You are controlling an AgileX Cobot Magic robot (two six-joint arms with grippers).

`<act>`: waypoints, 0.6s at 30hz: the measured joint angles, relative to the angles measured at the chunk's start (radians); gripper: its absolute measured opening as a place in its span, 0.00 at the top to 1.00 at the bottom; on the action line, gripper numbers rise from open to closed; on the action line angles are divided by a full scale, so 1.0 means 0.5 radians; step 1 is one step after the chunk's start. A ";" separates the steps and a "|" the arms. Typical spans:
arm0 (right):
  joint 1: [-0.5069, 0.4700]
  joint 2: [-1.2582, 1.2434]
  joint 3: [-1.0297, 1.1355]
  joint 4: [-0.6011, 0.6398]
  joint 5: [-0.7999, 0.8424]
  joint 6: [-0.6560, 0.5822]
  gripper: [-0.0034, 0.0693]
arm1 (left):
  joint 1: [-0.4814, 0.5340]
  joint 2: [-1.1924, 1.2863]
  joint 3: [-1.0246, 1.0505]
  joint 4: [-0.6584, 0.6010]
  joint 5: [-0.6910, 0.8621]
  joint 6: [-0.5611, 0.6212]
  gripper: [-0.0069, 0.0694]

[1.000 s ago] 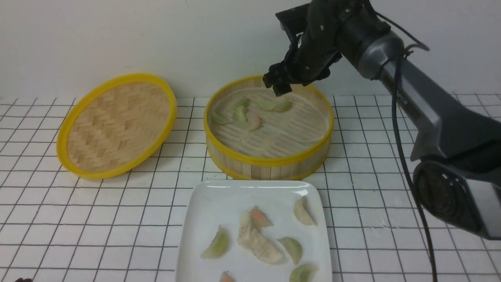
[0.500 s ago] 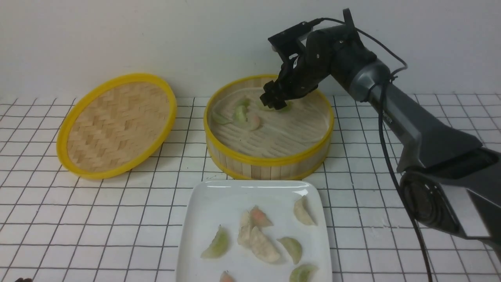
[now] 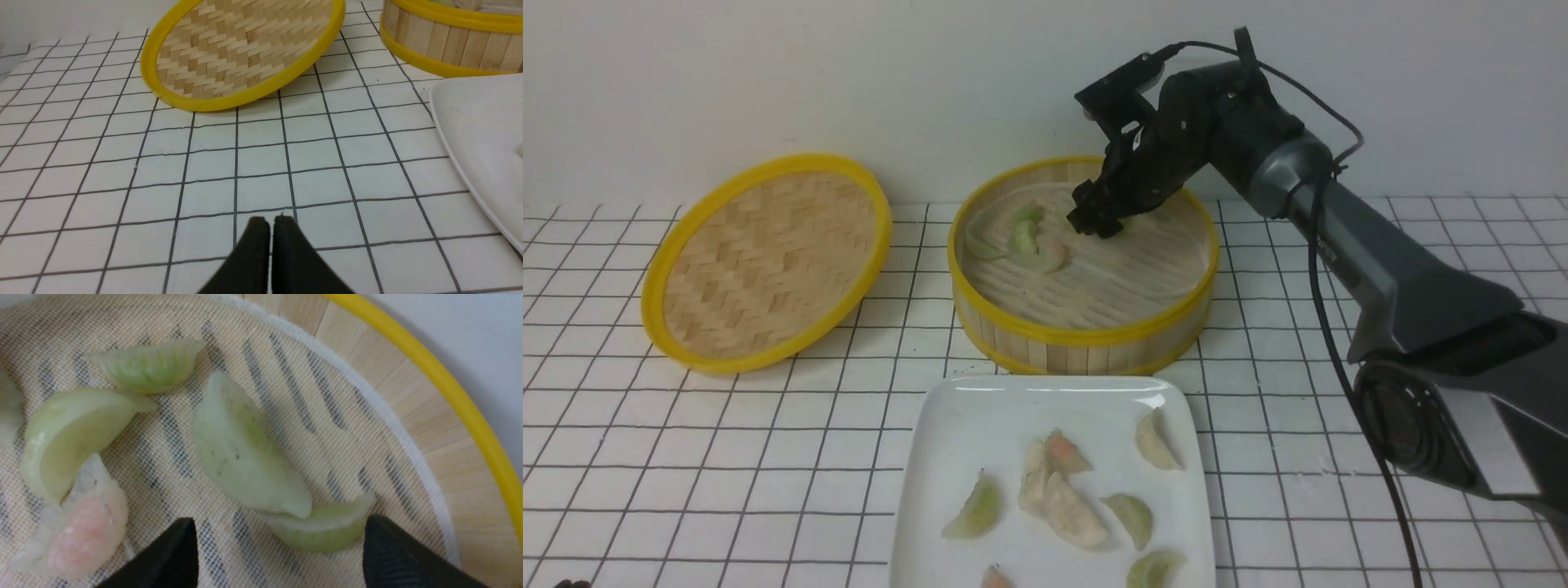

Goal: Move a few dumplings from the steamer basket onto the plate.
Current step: Use the right arm to grab a dumpling from inside the steamer

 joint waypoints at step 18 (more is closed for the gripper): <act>0.000 0.130 -0.251 -0.110 0.115 -0.098 0.28 | 0.000 0.000 0.000 0.000 0.000 0.000 0.92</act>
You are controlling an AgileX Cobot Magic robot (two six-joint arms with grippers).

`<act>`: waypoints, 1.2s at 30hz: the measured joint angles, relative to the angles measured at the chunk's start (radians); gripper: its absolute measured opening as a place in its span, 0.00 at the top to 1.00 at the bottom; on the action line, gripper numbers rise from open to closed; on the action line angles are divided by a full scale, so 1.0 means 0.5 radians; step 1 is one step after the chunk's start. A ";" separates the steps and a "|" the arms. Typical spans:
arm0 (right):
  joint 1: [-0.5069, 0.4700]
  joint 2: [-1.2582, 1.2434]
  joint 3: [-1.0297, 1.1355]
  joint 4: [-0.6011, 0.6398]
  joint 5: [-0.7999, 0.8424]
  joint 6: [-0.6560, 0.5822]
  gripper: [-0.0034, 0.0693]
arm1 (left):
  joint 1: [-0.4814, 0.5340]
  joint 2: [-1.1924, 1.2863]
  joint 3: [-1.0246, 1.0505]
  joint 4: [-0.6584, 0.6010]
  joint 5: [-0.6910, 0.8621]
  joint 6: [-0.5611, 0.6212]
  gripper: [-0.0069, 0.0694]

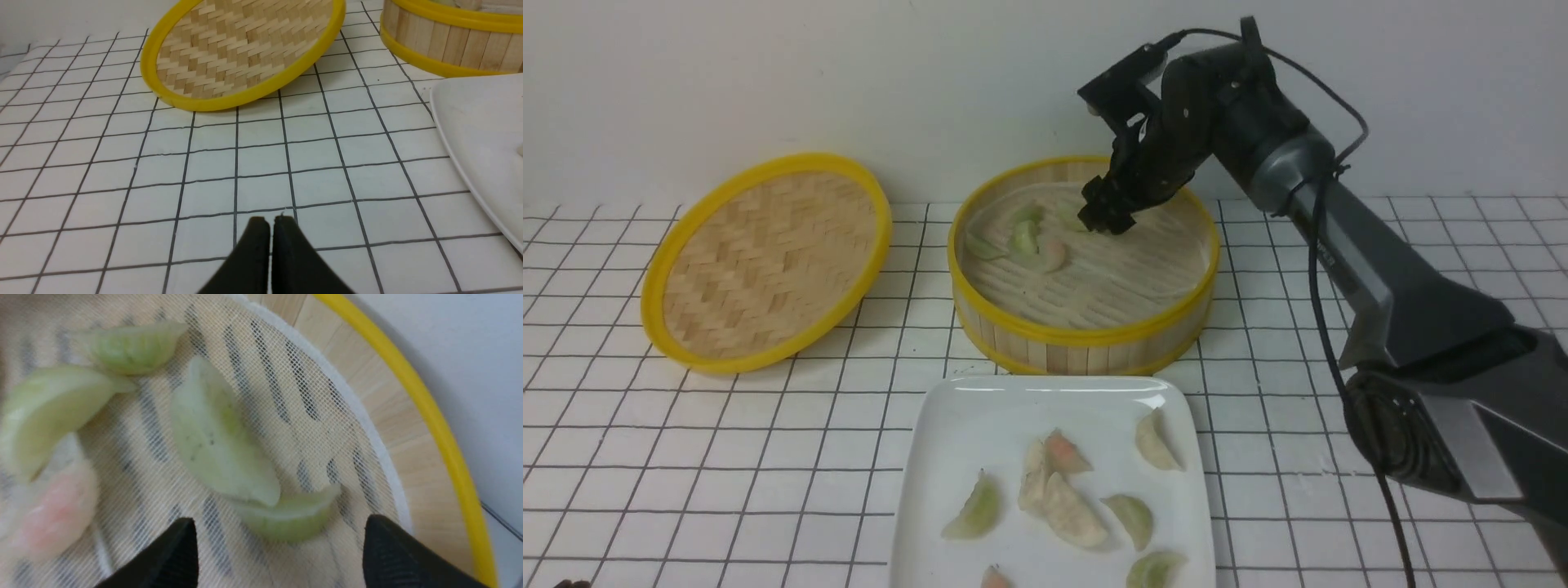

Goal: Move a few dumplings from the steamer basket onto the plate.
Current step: Use the right arm to grab a dumpling from inside the steamer

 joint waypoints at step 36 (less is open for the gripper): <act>-0.001 -0.255 0.002 0.048 0.210 0.300 0.58 | 0.000 0.000 0.000 0.000 0.000 0.000 0.92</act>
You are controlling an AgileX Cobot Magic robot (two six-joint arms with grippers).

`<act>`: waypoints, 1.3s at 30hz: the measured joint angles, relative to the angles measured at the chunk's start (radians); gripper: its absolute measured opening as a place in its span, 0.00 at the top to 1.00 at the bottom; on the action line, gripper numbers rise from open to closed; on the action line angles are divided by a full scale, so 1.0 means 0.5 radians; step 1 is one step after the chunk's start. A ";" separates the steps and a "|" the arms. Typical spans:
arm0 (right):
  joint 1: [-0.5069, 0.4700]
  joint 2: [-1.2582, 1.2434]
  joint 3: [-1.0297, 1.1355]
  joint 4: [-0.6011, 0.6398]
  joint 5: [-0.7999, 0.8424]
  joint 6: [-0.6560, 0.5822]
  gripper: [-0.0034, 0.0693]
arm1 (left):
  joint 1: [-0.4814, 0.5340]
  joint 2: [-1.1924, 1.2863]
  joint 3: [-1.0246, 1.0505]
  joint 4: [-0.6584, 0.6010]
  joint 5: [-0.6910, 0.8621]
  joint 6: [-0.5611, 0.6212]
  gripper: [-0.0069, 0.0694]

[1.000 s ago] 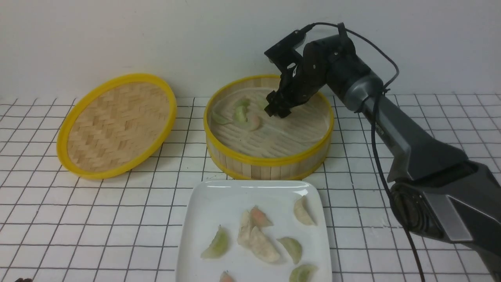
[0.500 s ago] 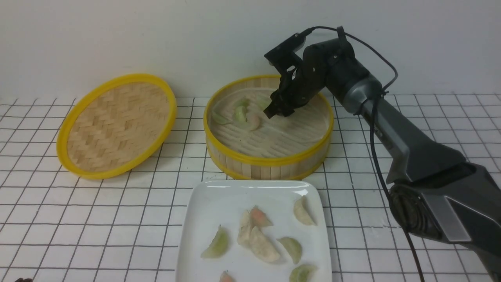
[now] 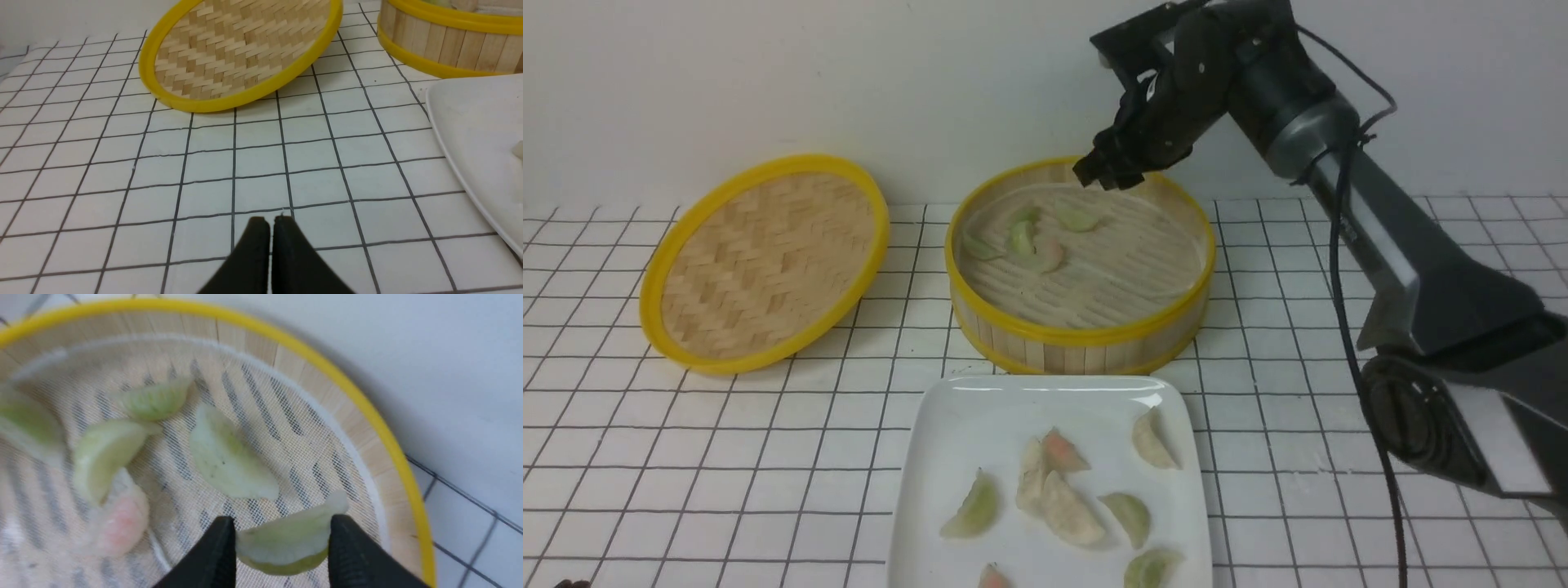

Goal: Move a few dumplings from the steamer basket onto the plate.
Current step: Use the right arm to grab a dumpling from inside the steamer, then use the right arm to put the dumpling into the plate

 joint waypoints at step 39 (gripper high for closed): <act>0.419 -1.425 2.484 0.387 -0.100 0.156 0.35 | 0.000 0.000 0.000 0.000 0.000 0.000 0.92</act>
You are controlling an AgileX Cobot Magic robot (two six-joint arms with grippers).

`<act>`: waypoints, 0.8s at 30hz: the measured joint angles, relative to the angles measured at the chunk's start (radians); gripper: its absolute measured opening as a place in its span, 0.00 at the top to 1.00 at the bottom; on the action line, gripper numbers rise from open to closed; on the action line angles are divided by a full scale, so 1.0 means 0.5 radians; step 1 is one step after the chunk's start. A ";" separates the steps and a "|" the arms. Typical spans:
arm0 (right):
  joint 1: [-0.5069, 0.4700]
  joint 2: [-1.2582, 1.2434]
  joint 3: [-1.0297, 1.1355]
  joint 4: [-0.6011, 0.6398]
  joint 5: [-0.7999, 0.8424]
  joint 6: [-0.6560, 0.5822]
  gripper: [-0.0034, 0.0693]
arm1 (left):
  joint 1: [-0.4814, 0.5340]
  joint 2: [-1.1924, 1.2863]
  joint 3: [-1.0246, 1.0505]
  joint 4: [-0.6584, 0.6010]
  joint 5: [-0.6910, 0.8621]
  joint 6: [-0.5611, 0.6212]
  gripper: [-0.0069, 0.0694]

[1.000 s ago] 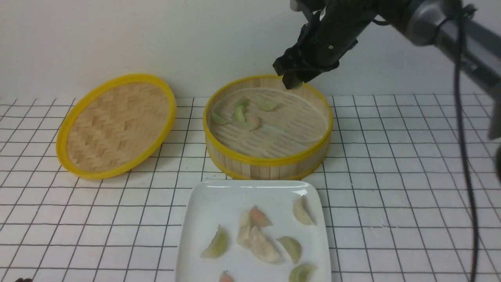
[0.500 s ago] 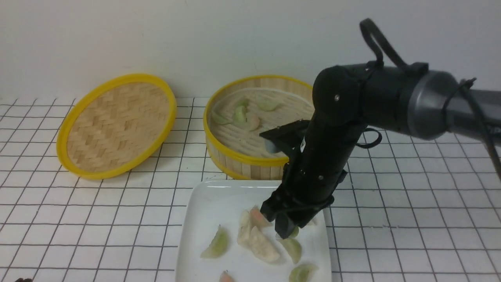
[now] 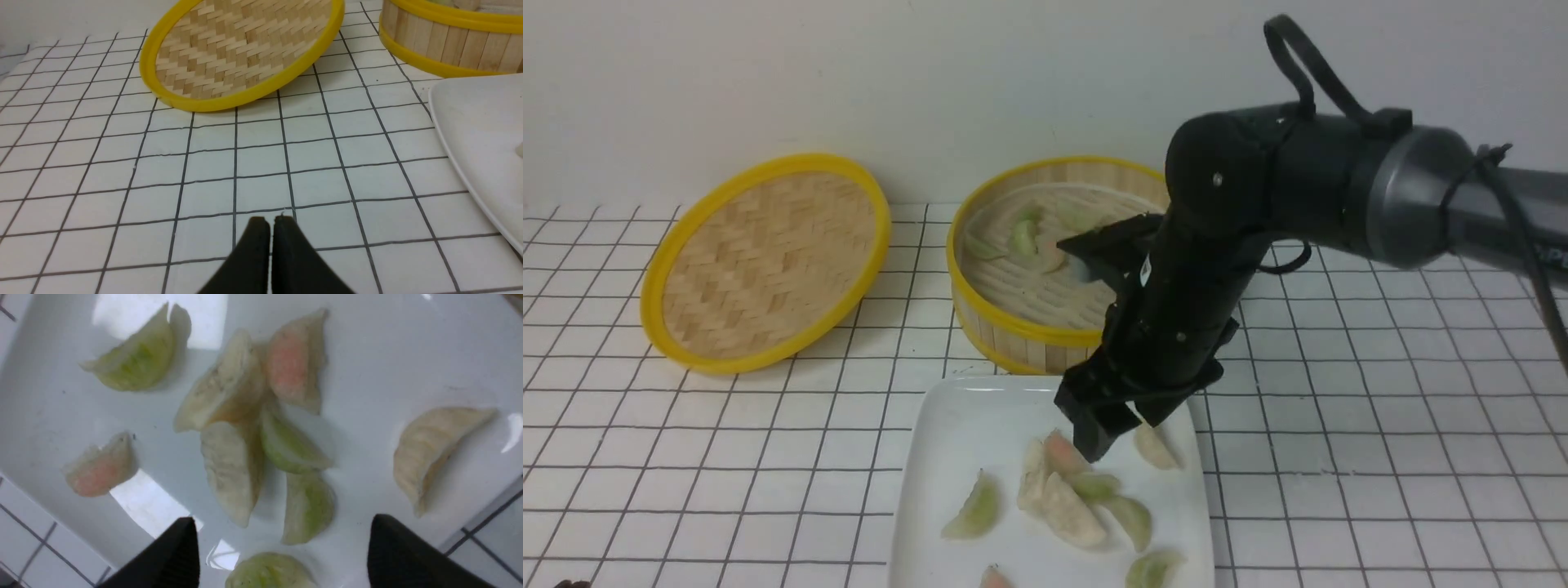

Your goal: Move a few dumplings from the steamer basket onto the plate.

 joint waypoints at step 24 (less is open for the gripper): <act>0.000 -3.018 1.740 -0.245 -1.508 0.363 0.97 | 0.000 0.000 0.000 0.000 0.000 0.000 0.92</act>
